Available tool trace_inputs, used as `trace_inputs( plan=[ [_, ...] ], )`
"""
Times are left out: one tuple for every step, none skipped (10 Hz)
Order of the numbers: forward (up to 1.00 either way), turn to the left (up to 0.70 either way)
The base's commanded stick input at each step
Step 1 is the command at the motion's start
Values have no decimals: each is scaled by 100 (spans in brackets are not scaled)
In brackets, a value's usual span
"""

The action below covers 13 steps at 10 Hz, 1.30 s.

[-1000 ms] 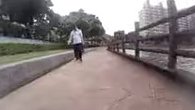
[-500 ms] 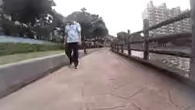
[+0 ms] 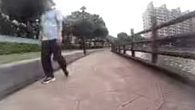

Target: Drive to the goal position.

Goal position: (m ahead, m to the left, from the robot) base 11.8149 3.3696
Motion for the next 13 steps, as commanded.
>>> trace_inputs(
  plan=[
    [100, 0],
    [100, 0],
    [100, 0],
    [100, 0],
    [100, 0],
    [100, 0],
    [100, 0],
    [100, 0],
    [100, 0],
    [100, 0],
    [100, 0],
    [100, -16],
    [100, -32]
  ],
)
